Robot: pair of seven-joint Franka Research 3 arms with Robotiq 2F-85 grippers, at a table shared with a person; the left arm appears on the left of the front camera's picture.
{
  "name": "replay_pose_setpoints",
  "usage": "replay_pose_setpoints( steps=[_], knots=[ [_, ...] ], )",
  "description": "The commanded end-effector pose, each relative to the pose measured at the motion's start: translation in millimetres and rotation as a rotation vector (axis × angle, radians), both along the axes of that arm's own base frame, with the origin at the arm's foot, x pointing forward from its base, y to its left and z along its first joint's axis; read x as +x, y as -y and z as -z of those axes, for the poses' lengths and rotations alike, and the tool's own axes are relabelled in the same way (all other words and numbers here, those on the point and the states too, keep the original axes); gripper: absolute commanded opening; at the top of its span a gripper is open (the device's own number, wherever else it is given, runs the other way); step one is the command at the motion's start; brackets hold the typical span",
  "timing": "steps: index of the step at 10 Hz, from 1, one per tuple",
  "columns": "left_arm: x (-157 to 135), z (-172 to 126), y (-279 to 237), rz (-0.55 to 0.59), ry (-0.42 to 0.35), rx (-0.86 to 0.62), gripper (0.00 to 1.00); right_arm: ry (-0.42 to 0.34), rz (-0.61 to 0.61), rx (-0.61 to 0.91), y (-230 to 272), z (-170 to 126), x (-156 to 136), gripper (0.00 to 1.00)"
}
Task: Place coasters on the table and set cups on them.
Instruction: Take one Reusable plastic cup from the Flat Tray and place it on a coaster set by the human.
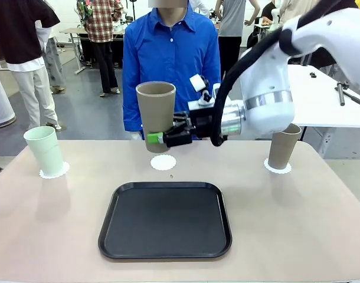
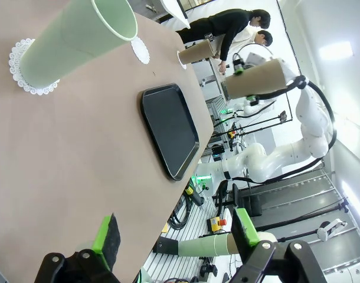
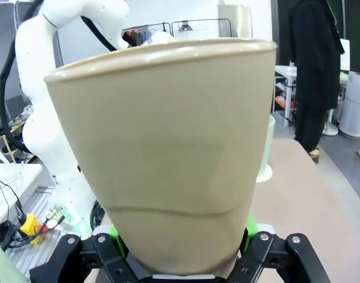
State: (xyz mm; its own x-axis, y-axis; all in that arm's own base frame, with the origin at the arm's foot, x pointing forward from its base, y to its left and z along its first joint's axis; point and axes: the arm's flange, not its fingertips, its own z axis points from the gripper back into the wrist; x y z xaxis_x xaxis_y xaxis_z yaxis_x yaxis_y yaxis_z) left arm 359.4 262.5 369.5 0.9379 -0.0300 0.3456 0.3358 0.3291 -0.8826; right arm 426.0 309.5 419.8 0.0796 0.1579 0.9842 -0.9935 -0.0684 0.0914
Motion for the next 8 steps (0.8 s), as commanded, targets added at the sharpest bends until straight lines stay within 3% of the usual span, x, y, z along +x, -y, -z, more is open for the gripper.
replay_pose_setpoints(
  steps=[1,8],
  knots=[
    [-0.8,-1.5,-1.1,-0.004,0.002,0.002,1.0,-0.006,-0.01,-0.036,-12.8,-14.1,-4.8,0.67],
    [-0.8,-1.5,-1.1,-0.004,0.002,0.002,1.0,0.007,-0.01,-0.003,-7.5,-15.8,-6.5,0.67]
  ],
)
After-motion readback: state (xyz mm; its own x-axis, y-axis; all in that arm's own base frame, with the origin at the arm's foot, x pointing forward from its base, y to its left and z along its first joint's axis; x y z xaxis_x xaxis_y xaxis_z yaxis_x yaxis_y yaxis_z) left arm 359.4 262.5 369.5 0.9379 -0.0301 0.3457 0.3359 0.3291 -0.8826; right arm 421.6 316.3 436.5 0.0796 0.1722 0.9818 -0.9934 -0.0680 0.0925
